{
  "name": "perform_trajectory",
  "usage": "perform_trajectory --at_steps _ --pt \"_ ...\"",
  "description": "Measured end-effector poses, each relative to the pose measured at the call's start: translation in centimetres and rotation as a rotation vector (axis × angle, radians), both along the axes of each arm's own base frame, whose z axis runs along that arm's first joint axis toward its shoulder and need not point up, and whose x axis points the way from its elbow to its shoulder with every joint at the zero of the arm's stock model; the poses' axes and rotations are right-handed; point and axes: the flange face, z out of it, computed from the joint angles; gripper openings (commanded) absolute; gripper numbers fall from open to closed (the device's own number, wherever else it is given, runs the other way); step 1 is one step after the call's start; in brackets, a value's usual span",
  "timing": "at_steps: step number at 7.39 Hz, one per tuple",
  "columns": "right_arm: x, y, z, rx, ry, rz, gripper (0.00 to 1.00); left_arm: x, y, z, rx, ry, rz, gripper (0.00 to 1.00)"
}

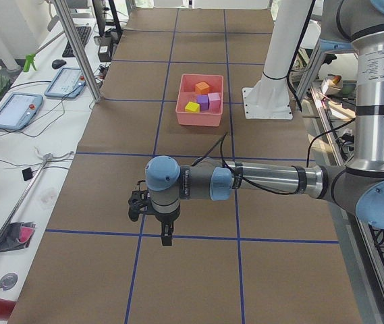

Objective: Place blocks into pink bin with both arms

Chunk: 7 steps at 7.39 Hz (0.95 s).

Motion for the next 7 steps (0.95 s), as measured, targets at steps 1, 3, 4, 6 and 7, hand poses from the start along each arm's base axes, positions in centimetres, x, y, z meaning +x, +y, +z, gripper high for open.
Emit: perform_trajectory --at_steps 1,3,4,6,7 --pt "-0.02 0.08 0.75 -0.013 0.000 -0.002 1.00 0.01 -0.28 -0.10 0.010 0.000 -0.006 1.00" --pt "-0.05 0.14 1.55 -0.025 0.000 -0.006 1.00 0.02 -0.51 -0.38 0.020 -0.001 -0.008 1.00" --pt "-0.05 0.14 1.61 -0.027 0.000 -0.005 1.00 0.01 -0.56 -0.45 0.022 -0.002 -0.009 1.00" --pt "-0.06 0.14 1.61 -0.029 -0.002 -0.004 1.00 0.00 -0.59 -0.50 0.023 -0.004 -0.009 1.00" --pt "-0.08 0.14 1.58 -0.029 -0.004 -0.003 1.00 0.00 -0.59 -0.49 0.022 -0.005 -0.009 1.00"
